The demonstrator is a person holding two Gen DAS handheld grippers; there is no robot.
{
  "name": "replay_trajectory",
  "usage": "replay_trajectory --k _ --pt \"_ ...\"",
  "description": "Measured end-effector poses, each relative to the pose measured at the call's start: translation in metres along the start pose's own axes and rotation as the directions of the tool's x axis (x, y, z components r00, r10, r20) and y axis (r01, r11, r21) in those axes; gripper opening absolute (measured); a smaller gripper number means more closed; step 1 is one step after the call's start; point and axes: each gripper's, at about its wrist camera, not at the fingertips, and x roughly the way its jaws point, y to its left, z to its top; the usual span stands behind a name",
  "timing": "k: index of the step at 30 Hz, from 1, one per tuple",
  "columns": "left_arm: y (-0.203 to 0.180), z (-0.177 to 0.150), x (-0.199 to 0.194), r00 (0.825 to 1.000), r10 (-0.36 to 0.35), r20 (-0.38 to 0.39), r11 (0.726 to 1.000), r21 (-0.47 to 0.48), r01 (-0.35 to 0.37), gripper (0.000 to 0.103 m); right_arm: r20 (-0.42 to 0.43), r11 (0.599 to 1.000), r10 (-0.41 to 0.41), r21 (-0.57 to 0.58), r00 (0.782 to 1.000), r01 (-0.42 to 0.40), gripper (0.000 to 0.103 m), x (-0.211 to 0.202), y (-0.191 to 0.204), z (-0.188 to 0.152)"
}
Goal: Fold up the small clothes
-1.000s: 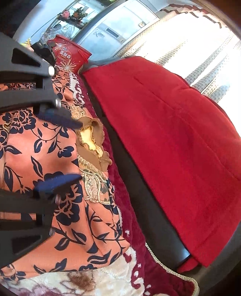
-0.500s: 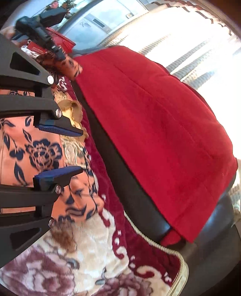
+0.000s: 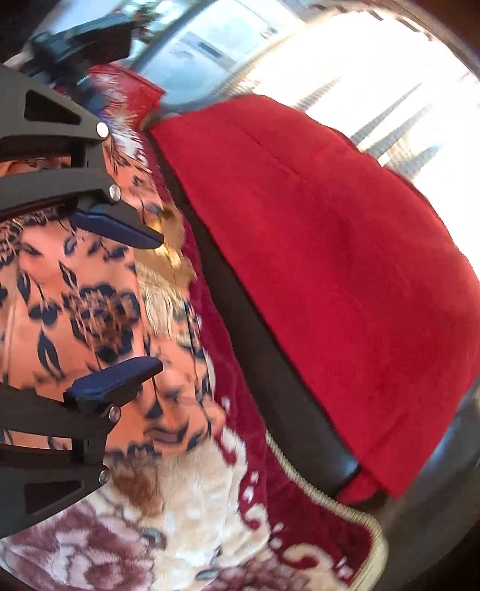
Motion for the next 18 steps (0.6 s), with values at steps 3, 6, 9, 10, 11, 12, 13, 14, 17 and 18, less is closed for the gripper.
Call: replay_trajectory --k 3,6,9,10,11,12,13,14,17,18 --pt "0.04 0.005 -0.014 0.99 0.142 0.019 0.985 -0.097 -0.14 0.075 -0.013 0.989 -0.021 -0.147 1.0 0.019 0.064 0.001 0.036 -0.009" --pt "0.089 -0.005 -0.02 0.941 0.331 -0.069 0.91 -0.24 -0.338 0.074 -0.023 0.95 -0.022 -0.313 0.999 0.014 0.064 0.003 0.079 -0.025" --pt "0.12 -0.017 -0.023 0.906 0.398 -0.146 0.839 -0.343 -0.423 0.073 -0.058 0.882 -0.033 -0.471 0.998 0.002 0.064 0.014 0.127 -0.046" --pt "0.125 -0.02 -0.024 0.894 0.415 -0.169 0.826 -0.341 -0.448 0.073 -0.079 0.851 -0.043 -0.526 0.996 -0.005 0.064 0.022 0.146 -0.056" --pt "0.124 -0.022 -0.018 0.882 0.434 -0.186 0.818 -0.329 -0.472 0.073 -0.092 0.827 -0.055 -0.562 0.994 -0.006 0.064 0.027 0.158 -0.063" --pt "0.124 -0.022 -0.017 0.864 0.462 -0.201 0.806 -0.312 -0.504 0.073 -0.101 0.797 -0.079 -0.604 0.992 0.002 0.062 0.034 0.171 -0.071" --pt "0.125 -0.022 -0.01 0.857 0.471 -0.207 0.801 -0.305 -0.514 0.073 -0.107 0.762 -0.112 -0.648 0.988 0.016 0.062 0.043 0.182 -0.079" --pt "0.129 -0.022 -0.012 0.856 0.47 -0.217 0.8 -0.306 -0.516 0.073 -0.114 0.72 -0.148 -0.693 0.982 0.028 0.062 0.052 0.194 -0.088" --pt "0.133 -0.027 -0.015 0.867 0.438 -0.238 0.806 -0.323 -0.496 0.073 -0.125 0.616 -0.24 -0.786 0.963 0.052 0.061 0.078 0.214 -0.108" --pt "0.137 -0.032 -0.017 0.867 0.437 -0.239 0.809 -0.318 -0.495 0.073 -0.113 0.583 -0.269 -0.81 0.956 0.069 0.061 0.085 0.218 -0.112"
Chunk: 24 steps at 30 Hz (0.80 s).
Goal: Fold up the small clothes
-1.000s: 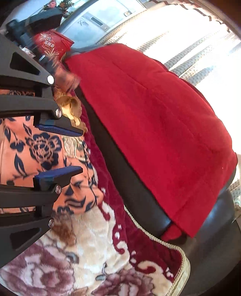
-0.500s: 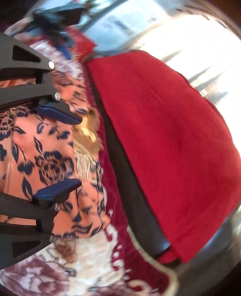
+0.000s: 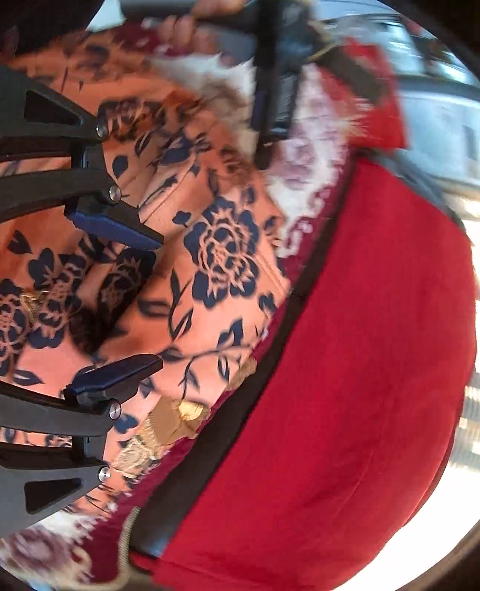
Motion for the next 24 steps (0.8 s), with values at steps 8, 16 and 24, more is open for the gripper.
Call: replay_trajectory --k 8,16,24 --pt "-0.02 -0.001 0.002 1.0 -0.021 0.018 0.995 0.094 0.019 0.073 -0.038 0.993 -0.094 -0.073 0.995 0.091 0.017 0.042 0.02 0.026" --pt "-0.056 -0.014 -0.015 0.992 -0.066 0.104 0.976 0.214 0.042 0.073 0.113 0.921 -0.048 0.389 0.992 0.0 0.007 -0.025 -0.091 -0.018" --pt "-0.094 -0.036 0.004 0.998 -0.004 0.067 0.928 0.372 -0.021 0.074 0.151 0.414 0.132 0.889 0.98 -0.193 0.012 -0.023 -0.217 -0.181"
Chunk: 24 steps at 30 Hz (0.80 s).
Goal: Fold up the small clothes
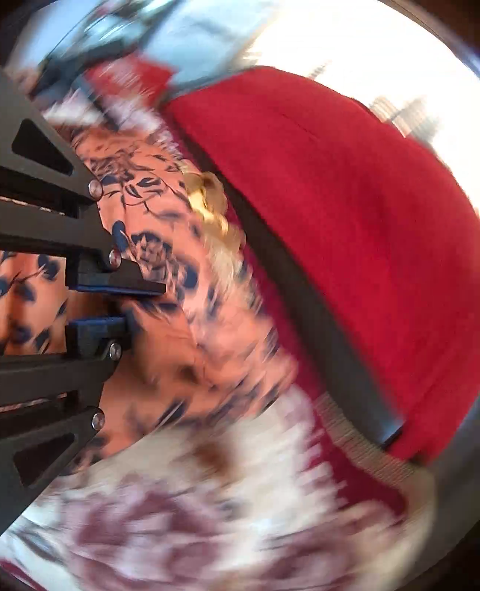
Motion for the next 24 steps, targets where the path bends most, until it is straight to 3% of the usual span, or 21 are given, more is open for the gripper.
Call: replay_trajectory --k 2,5,6,7,9,11,13,14,15,17,21,24 --pt "0.002 0.0 0.002 1.0 0.004 -0.005 1.0 -0.015 -0.005 0.074 0.005 0.988 0.055 0.142 0.998 -0.055 0.02 -0.005 -0.023 0.01" --pt "0.003 0.0 0.0 1.0 -0.006 0.008 1.0 -0.024 0.006 0.074 0.08 0.984 0.067 0.159 0.995 -0.079 0.034 -0.019 -0.03 0.022" --pt "0.002 0.001 0.001 1.0 -0.012 0.011 1.0 -0.02 0.012 0.074 0.1 0.984 0.075 0.156 0.992 -0.09 0.043 -0.022 -0.032 0.025" --pt "-0.001 0.001 0.003 1.0 -0.016 0.009 1.0 -0.01 0.016 0.074 0.106 0.982 0.082 0.16 0.991 -0.098 0.063 -0.021 -0.034 0.029" --pt "-0.009 -0.001 0.007 1.0 -0.007 -0.003 1.0 0.02 0.007 0.074 0.112 0.976 0.097 0.183 0.989 -0.116 0.066 -0.021 -0.042 0.031" --pt "-0.017 -0.002 0.012 1.0 0.003 -0.007 0.999 0.044 -0.003 0.074 0.054 0.979 0.114 0.163 0.992 -0.122 0.066 -0.008 -0.039 0.033" --pt "-0.021 -0.002 0.013 1.0 0.008 -0.005 0.998 0.057 -0.008 0.074 0.02 0.987 0.086 0.132 0.996 -0.088 0.062 -0.001 -0.035 0.03" --pt "-0.022 -0.001 0.013 1.0 0.012 -0.004 0.998 0.06 -0.012 0.074 0.007 0.992 0.076 0.104 0.997 -0.076 0.049 0.005 -0.031 0.028" --pt "-0.022 -0.001 0.013 1.0 0.014 -0.004 0.998 0.06 -0.014 0.074 -0.004 0.996 0.052 0.072 0.999 -0.052 0.024 0.008 -0.026 0.026" --pt "-0.021 0.0 0.012 1.0 0.013 -0.004 0.999 0.051 -0.013 0.074 -0.02 0.999 -0.038 -0.024 0.999 0.037 0.011 0.013 -0.012 0.021" --pt "-0.032 0.001 -0.005 0.999 -0.011 0.049 0.997 0.073 0.007 0.074 0.089 0.986 -0.077 -0.142 0.993 0.09 0.008 -0.007 0.014 0.018" --pt "-0.043 -0.001 -0.01 0.997 0.001 0.076 0.992 0.125 -0.011 0.074 0.164 0.98 -0.089 -0.162 0.982 0.116 0.008 -0.02 0.019 0.02"
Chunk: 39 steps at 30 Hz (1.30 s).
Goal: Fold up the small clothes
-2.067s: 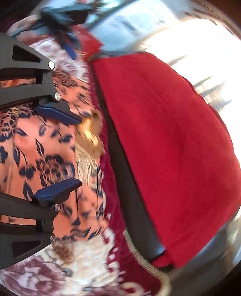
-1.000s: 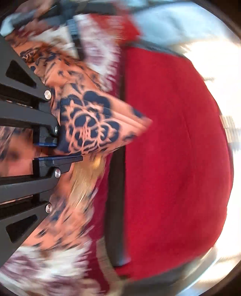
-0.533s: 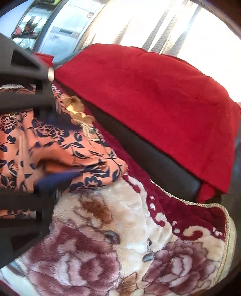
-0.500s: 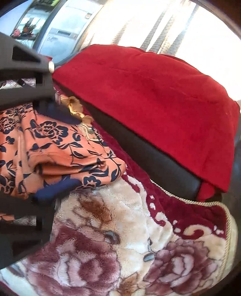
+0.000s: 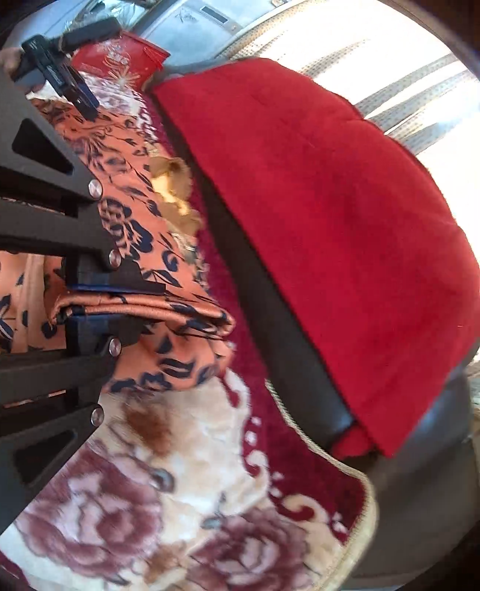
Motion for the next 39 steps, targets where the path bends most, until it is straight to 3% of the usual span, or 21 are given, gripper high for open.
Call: replay_trajectory --k 3,5,10,15,17,20,22,25,27,29,35,39 --pt "-0.007 -0.01 0.024 0.993 0.051 -0.103 0.997 0.056 -0.046 0.075 -0.099 0.997 -0.08 -0.011 0.992 0.08 0.008 0.024 -0.011 -0.012" --pt "-0.004 -0.011 0.026 0.994 0.037 -0.103 0.999 0.041 -0.033 0.075 -0.18 0.994 -0.11 -0.011 0.977 0.11 0.009 0.044 -0.015 -0.022" --pt "0.014 -0.002 0.007 0.998 -0.022 -0.065 0.999 -0.039 0.02 0.075 -0.083 0.997 -0.046 0.06 0.995 0.051 0.012 0.009 -0.018 -0.009" --pt "0.026 0.001 -0.001 0.999 -0.001 -0.046 0.999 -0.052 -0.001 0.075 0.03 0.988 -0.152 0.042 0.988 0.151 0.012 -0.024 -0.019 -0.006" --pt "0.03 -0.001 0.003 0.998 0.008 -0.064 0.999 -0.052 -0.011 0.075 0.048 0.991 -0.124 0.049 0.991 0.122 0.015 -0.032 -0.021 -0.007" --pt "0.029 -0.004 0.01 0.995 0.028 -0.095 0.999 -0.038 -0.031 0.075 0.027 1.0 0.007 -0.011 1.0 -0.007 0.015 -0.039 -0.009 -0.008" --pt "0.025 -0.005 0.014 0.994 0.037 -0.106 0.999 -0.028 -0.04 0.075 -0.039 0.993 0.099 -0.063 0.994 -0.101 0.015 -0.03 0.011 -0.016" --pt "0.021 -0.006 0.014 0.994 0.029 -0.107 0.999 -0.022 -0.031 0.075 -0.153 0.978 0.167 -0.098 0.974 -0.183 0.015 -0.008 0.033 -0.028" --pt "0.021 -0.006 0.017 0.993 0.038 -0.112 0.999 -0.015 -0.04 0.075 -0.278 0.971 0.153 -0.135 0.948 -0.196 0.015 0.015 0.046 -0.041" --pt "0.023 -0.004 0.016 0.994 0.03 -0.109 0.999 -0.03 -0.034 0.075 -0.352 0.968 0.075 -0.199 0.933 -0.153 0.016 0.032 0.054 -0.054" --pt "0.034 0.019 0.009 1.0 0.006 -0.014 0.992 -0.126 -0.008 0.075 -0.223 0.971 0.123 -0.175 0.967 -0.164 0.016 0.016 0.065 -0.033" --pt "0.047 0.022 0.038 0.992 0.049 -0.118 0.979 -0.19 -0.071 0.075 -0.203 0.985 0.112 -0.109 0.973 -0.136 0.015 0.038 0.064 -0.015"
